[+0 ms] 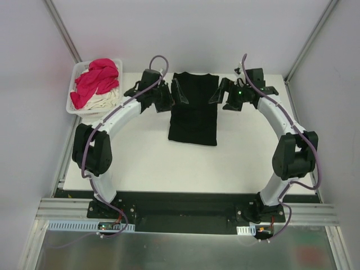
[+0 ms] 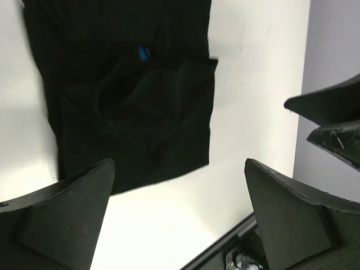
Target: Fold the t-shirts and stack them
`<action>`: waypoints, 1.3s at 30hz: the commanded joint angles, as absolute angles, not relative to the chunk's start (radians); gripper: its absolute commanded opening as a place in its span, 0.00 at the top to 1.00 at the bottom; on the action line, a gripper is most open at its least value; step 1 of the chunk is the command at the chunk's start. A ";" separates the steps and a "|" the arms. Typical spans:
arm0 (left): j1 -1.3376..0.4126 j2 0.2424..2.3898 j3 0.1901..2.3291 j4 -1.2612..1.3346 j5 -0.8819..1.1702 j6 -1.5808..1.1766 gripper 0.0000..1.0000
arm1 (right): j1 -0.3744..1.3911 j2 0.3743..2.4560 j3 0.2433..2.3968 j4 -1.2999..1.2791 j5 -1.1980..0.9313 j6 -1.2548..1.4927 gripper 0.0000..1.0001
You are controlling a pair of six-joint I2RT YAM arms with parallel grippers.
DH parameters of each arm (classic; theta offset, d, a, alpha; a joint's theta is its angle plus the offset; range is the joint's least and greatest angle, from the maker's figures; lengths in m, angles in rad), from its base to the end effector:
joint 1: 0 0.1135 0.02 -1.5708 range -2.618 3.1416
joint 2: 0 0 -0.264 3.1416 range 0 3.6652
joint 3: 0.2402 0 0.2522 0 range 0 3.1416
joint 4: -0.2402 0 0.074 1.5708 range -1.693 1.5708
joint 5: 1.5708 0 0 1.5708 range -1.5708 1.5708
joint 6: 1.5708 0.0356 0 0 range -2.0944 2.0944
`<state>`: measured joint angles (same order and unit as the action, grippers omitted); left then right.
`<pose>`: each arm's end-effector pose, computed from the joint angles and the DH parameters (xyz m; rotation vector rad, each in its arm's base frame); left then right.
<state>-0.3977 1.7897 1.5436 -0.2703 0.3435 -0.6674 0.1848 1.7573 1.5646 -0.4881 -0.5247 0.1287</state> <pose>0.3854 -0.1749 0.3166 -0.0757 2.2134 -0.9806 0.3922 0.0915 0.3189 -0.3483 2.2233 0.7583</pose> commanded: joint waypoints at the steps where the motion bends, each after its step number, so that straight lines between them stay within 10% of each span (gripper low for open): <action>1: -0.452 1.790 1.389 -0.161 0.380 -0.793 0.01 | 0.189 1.743 1.421 -0.354 -0.496 0.225 0.04; 27: -0.370 2.253 1.719 0.100 0.222 -0.761 0.01 | 0.126 1.724 1.335 -0.342 -0.420 0.310 0.04; 39: -0.313 1.768 1.537 -0.255 0.257 -0.461 0.01 | 0.178 1.697 1.310 -0.403 -0.451 0.175 0.04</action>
